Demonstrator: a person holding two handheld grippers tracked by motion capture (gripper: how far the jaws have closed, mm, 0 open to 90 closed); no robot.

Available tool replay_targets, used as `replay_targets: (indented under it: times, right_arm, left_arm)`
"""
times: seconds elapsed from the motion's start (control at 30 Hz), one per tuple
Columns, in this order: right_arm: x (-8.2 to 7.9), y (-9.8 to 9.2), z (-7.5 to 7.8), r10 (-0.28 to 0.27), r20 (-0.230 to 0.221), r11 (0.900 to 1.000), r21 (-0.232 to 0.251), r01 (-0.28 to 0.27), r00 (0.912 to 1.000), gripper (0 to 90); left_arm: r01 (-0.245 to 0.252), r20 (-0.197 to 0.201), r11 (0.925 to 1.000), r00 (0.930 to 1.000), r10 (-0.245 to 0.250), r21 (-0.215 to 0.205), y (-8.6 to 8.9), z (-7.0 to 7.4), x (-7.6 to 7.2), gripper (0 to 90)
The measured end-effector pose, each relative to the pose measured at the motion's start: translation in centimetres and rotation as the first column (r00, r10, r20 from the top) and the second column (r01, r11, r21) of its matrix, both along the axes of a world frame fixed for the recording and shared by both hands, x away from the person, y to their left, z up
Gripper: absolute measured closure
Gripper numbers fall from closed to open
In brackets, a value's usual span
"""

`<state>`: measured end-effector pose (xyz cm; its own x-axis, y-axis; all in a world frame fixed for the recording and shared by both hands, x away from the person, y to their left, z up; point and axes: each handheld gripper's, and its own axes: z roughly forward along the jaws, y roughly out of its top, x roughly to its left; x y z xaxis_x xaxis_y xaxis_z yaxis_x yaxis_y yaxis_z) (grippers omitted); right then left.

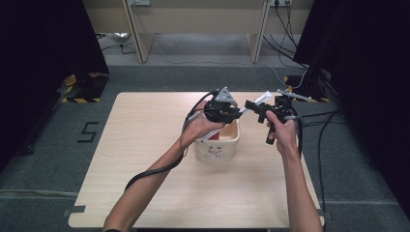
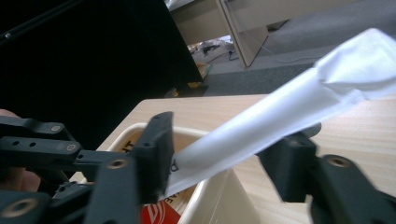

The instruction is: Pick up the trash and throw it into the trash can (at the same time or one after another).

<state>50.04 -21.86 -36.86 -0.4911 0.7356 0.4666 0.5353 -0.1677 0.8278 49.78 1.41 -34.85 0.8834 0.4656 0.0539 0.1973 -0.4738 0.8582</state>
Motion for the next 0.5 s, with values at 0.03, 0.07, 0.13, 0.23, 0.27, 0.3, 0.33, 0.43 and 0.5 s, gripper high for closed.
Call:
replay_targets:
  times: [0.03,0.07,0.13,0.23,0.27,0.3,0.33,0.43,0.5]
  right_arm:
    - [-0.03,-0.01,0.00,0.009,-0.005,1.000,0.029,-0.008,1.0000,53.2]
    - [-0.06,-0.02,0.01,0.017,0.001,0.999,0.043,-0.017,0.9999,54.4]
    - [-0.26,0.06,0.19,0.027,0.004,0.998,0.051,-0.028,0.9996,55.7]
    - [-0.50,0.08,0.48,0.033,0.020,0.998,0.054,-0.034,0.9993,58.0]
    - [-0.58,0.05,0.58,0.037,0.017,0.997,0.067,-0.038,0.9992,58.9]
    - [-0.61,0.01,0.62,0.038,0.019,0.996,0.077,-0.040,0.9991,59.5]
    - [-0.63,-0.03,0.64,0.039,0.019,0.996,0.080,-0.041,0.9990,60.1]
    - [-0.65,-0.12,0.69,0.046,0.018,0.993,0.111,-0.047,0.9988,62.6]
    - [-0.58,-0.07,0.63,0.048,0.009,0.989,0.137,-0.049,0.9988,64.7]
  left_arm:
    - [-0.001,-0.001,1.0000,1.0000,0.001,0.004,0.08,0.02,-0.02,74.8]
    - [-0.005,-0.001,1.0000,1.0000,0.005,0.006,0.15,0.04,-0.05,73.0]
    - [-0.011,-0.010,0.9999,0.9999,0.011,0.009,0.27,0.06,-0.11,66.5]
    - [-0.009,-0.020,0.9999,0.9998,0.009,0.013,0.42,0.17,-0.22,63.2]
    - [-0.008,-0.022,0.9998,0.9997,0.008,0.016,0.41,0.18,-0.24,64.1]
    - [-0.008,-0.023,0.9998,0.9997,0.008,0.016,0.39,0.20,-0.27,64.2]
    - [-0.006,-0.025,0.9998,0.9997,0.006,0.017,0.38,0.25,-0.30,64.1]
    - [0.005,-0.042,0.9996,0.9991,-0.004,0.028,0.26,0.36,-0.32,68.2]
    - [0.005,-0.045,0.9994,0.9990,-0.003,0.034,0.11,0.39,-0.33,71.6]
